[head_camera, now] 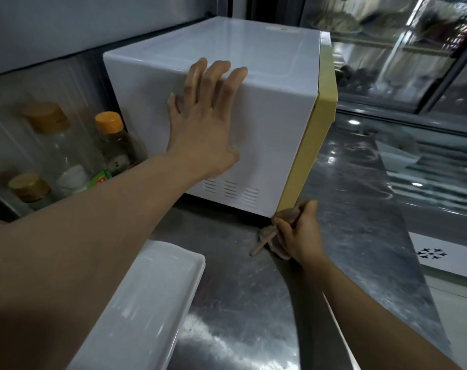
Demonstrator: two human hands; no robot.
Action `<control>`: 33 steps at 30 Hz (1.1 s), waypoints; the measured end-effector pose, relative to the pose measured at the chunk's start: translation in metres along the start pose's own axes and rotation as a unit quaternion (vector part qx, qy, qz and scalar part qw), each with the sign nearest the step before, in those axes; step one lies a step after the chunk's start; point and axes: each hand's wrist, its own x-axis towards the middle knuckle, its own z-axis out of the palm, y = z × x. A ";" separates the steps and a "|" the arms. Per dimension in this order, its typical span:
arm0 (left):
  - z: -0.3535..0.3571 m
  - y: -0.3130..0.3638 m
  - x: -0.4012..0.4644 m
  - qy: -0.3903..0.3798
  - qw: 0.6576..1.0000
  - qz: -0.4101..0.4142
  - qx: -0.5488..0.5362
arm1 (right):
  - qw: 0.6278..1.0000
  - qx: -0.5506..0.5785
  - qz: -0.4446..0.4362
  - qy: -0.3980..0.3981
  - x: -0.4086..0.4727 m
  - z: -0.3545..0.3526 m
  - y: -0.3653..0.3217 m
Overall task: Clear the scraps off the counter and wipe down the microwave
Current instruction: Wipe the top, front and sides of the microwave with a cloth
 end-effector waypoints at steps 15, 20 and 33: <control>-0.029 0.011 0.000 -0.116 0.991 -0.048 0.044 | 0.987 -0.137 -0.013 -0.082 0.019 -0.069 -0.028; -0.047 0.022 0.003 -0.179 0.977 -0.093 0.068 | 0.986 -0.118 -0.060 -0.105 0.038 -0.101 -0.050; -0.108 0.087 -0.036 -0.316 0.929 -0.158 0.111 | 0.986 -0.046 -0.081 -0.135 0.022 -0.179 -0.115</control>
